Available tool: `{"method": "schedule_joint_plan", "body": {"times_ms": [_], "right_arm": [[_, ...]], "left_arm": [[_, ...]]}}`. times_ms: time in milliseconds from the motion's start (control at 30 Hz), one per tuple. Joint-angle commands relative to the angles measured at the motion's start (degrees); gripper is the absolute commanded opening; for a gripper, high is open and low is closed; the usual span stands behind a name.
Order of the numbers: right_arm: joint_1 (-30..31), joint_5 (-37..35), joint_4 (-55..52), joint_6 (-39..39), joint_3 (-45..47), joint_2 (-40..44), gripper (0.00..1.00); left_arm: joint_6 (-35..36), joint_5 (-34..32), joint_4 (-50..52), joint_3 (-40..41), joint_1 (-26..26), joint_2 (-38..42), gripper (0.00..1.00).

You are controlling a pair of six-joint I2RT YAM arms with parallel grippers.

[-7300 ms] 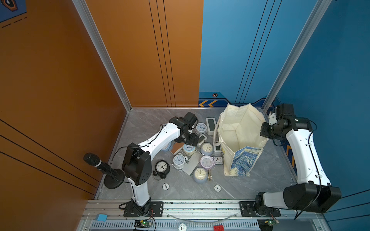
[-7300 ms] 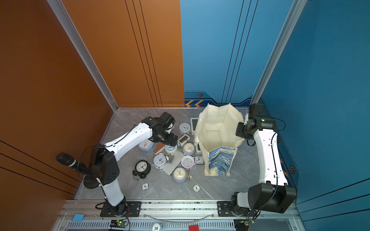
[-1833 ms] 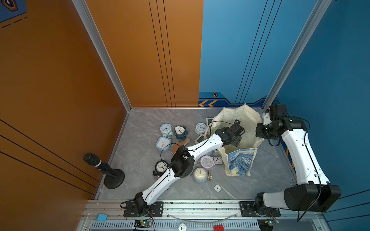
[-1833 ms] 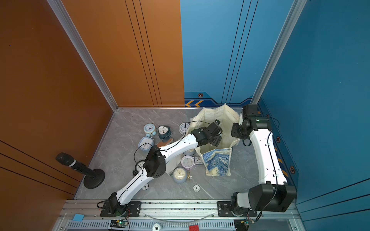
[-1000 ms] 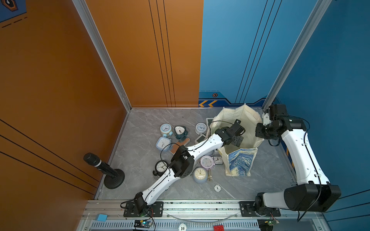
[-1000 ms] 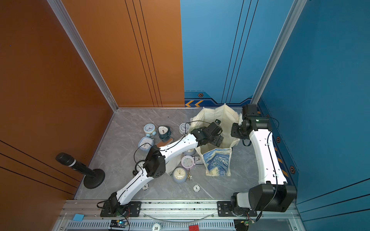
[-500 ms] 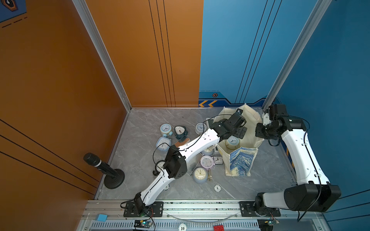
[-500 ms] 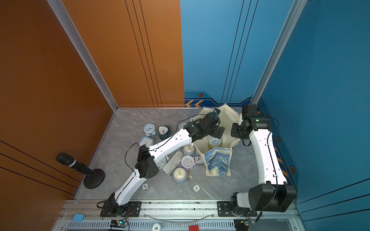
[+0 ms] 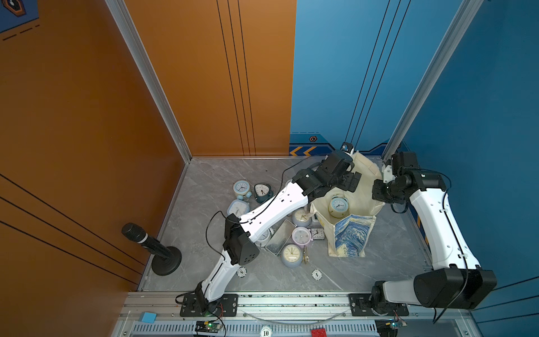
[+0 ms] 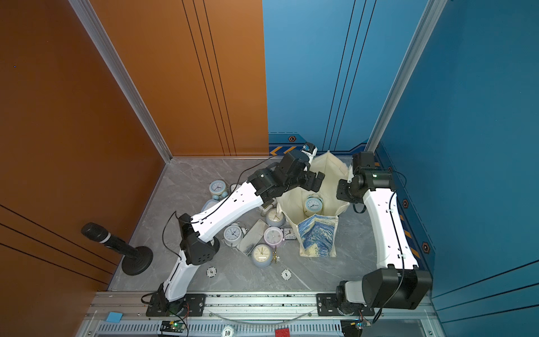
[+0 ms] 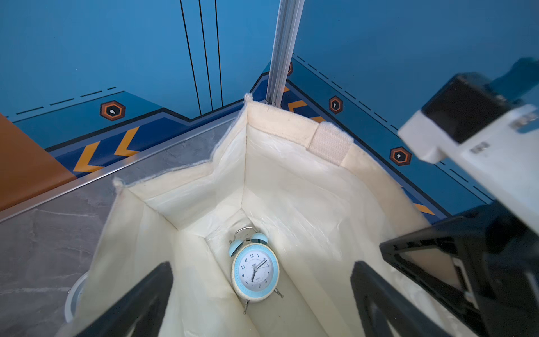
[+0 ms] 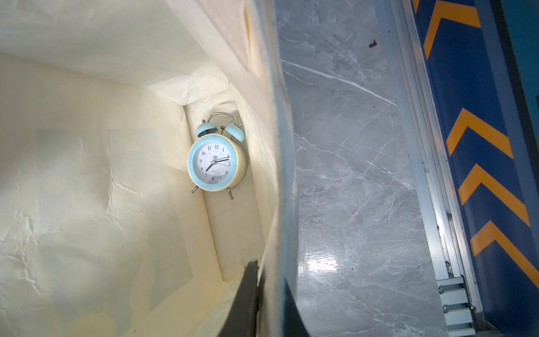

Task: Put the alarm clock into the canvas bag
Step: Place the alarm at the canvas bag, then pick up the alarm from the center of the board.

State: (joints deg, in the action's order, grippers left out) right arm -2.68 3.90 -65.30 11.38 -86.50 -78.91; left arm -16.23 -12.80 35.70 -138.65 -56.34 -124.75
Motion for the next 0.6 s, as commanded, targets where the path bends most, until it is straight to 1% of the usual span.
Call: {"method": "schedule_joint_plan", "body": {"times_ms": [0,200,333,567], "right_arm": [[0.34,-1.53,0.16,-1.05,1.07,0.16,0.12],[0.34,-1.60,0.16,-1.02,0.98,0.15,0.12],[0.39,-1.63,0.21,-1.03,1.15,0.15,0.12],[0.57,-1.54,0.25,-1.09,1.21,-0.02,0.12]], "left_arm": [[0.94,1.12,3.21,1.00,0.50,3.61,0.97],[-0.03,3.86,6.45,5.44,2.62,8.93,0.97],[0.26,4.32,9.46,8.79,4.58,12.51,0.96],[-0.05,3.97,9.71,20.21,9.16,20.70,0.96]]}}
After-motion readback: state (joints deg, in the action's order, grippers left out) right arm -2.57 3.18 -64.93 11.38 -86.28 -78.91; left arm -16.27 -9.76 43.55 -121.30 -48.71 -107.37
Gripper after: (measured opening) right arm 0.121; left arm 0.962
